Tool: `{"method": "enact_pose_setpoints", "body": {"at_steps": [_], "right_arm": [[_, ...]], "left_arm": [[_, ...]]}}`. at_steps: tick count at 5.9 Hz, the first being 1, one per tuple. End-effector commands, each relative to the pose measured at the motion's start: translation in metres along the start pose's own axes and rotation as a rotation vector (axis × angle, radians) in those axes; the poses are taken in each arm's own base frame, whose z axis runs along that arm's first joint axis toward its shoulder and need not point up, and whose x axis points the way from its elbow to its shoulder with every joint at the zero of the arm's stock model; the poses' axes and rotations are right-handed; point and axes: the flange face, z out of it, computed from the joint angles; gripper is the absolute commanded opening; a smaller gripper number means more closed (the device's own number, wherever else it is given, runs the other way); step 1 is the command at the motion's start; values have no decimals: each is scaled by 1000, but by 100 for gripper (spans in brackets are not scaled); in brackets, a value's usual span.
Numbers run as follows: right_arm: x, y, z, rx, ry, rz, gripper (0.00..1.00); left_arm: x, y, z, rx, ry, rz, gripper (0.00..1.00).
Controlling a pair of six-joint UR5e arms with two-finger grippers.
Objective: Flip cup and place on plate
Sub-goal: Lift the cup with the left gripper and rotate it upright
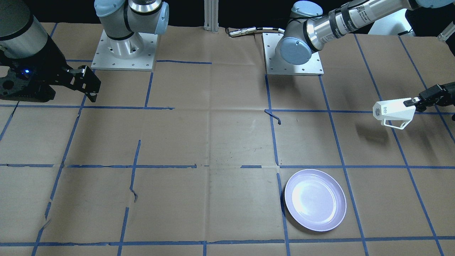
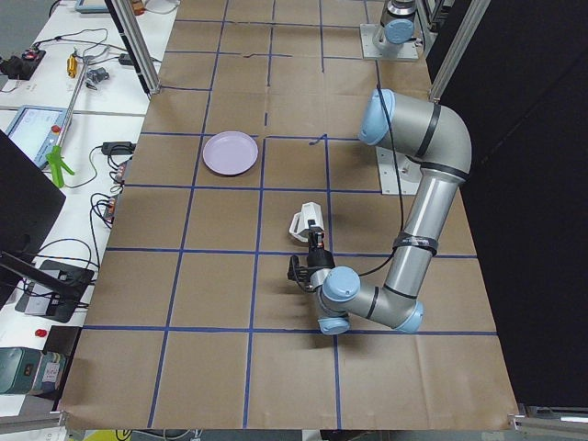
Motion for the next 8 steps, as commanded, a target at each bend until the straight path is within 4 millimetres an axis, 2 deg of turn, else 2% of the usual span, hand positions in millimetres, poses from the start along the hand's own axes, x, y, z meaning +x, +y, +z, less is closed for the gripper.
{"method": "enact_pose_setpoints", "body": {"at_steps": [1,2,3,4,5,6,7,8], "right_arm": [[0,0,0,1,0,0,100],[0,0,0,-1,0,0,100],[0,0,0,1,0,0,100],[0,0,0,1,0,0,100],[0,0,0,-1,0,0,100],[0,0,0,1,0,0,100],[0,0,0,1,0,0,100],[0,0,0,1,0,0,100]], "left_arm": [[80,-3,3,10,-85,-48,0],[111,-17,21,-19,-141,-48,0],[158,-55,62,-52,-288,-37,0],[219,-96,121,-75,-495,-38,0],[271,-127,189,-69,-647,-40,0],[307,-154,266,-87,-825,15,0],[338,-172,348,-93,-999,117,0],[353,-180,414,-79,-1165,198,0]]}}
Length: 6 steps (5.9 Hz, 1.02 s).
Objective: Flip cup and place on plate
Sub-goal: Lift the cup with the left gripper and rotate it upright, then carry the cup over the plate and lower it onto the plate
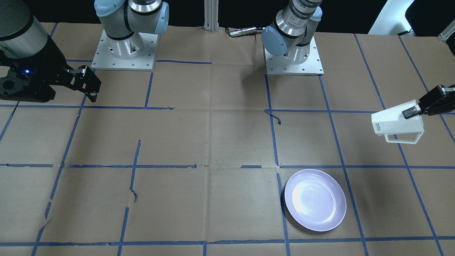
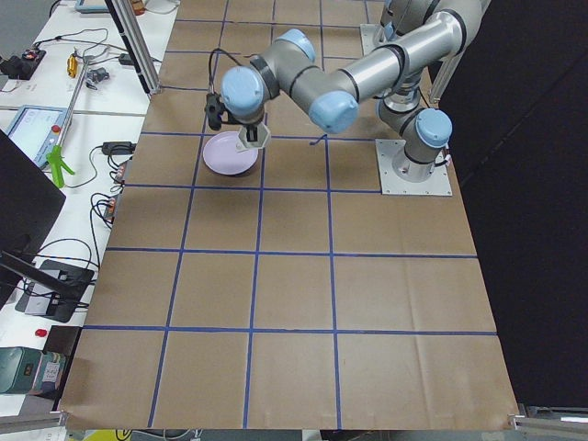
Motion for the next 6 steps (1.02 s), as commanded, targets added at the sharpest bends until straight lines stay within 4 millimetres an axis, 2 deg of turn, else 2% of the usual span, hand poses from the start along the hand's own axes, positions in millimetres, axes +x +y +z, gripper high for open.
{"method": "enact_pose_setpoints", "body": {"at_steps": [1,2,3,5,6], "right_arm": [[0,0,0,0,0,0,100],[0,0,0,0,0,0,100],[0,0,0,0,0,0,100],[0,0,0,0,0,0,100],[0,0,0,0,0,0,100]], "left_arm": [[109,-22,42,65,-294,129,0],[109,-31,65,97,-331,155,0],[100,-31,103,77,-329,161,0],[82,-14,195,83,-388,189,0],[76,-13,241,109,-393,210,0]]}}
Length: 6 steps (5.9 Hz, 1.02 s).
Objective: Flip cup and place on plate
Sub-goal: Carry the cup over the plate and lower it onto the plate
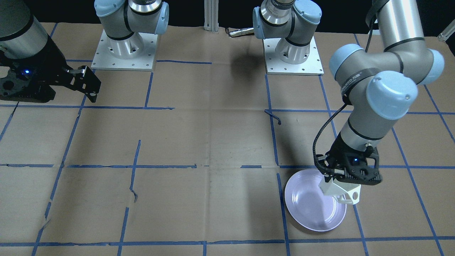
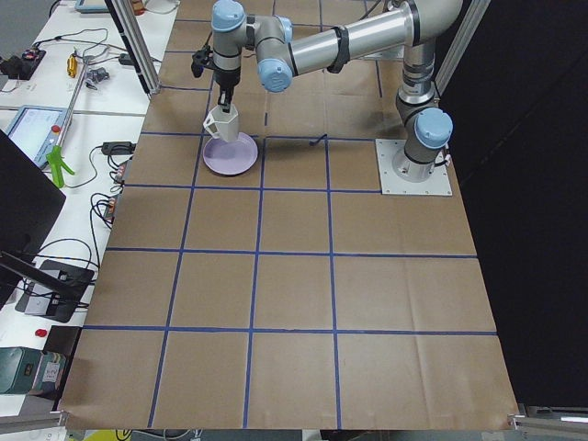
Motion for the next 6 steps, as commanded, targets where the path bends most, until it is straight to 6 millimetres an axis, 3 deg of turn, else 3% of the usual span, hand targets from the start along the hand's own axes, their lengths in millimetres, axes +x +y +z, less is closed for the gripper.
{"method": "enact_pose_setpoints", "body": {"at_steps": [1,3,4,5,6], "right_arm": [[0,0,0,-2,0,0,100],[0,0,0,0,0,0,100],[-1,0,0,-1,0,-2,100],[0,0,0,0,0,0,100],[0,0,0,0,0,0,100]], "left_arm": [[12,4,75,26,-19,13,0],[16,3,63,43,-24,18,1],[16,2,59,46,-25,18,39],[14,-3,51,60,-29,20,99],[12,-5,46,63,-31,18,100]]}}
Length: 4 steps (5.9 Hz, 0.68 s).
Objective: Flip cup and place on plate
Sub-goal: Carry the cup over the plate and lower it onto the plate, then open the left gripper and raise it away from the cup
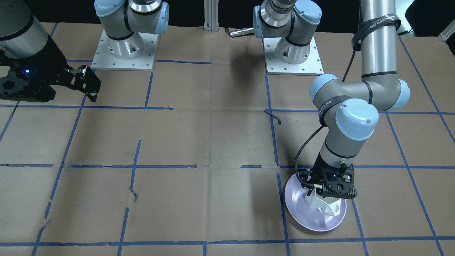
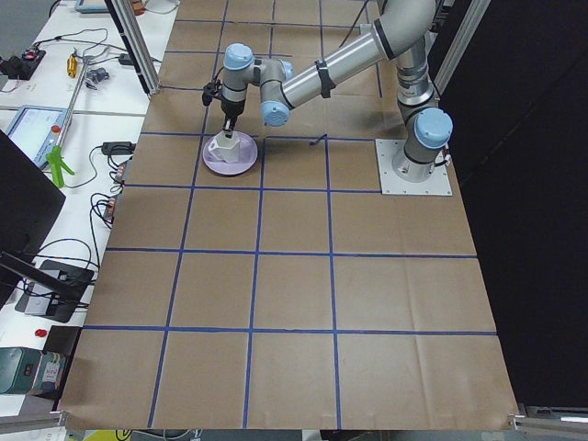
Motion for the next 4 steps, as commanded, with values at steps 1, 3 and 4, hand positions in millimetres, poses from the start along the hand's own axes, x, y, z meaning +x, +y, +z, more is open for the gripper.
{"method": "enact_pose_setpoints", "body": {"at_steps": [1,3,4], "right_arm": [[0,0,0,0,0,0,100],[0,0,0,-1,0,0,100],[0,0,0,0,0,0,100]], "left_arm": [[-4,-11,-27,-5,0,-1,100],[-11,-7,-137,-155,10,-22,100],[3,2,-181,-178,-11,-139,100]]}}
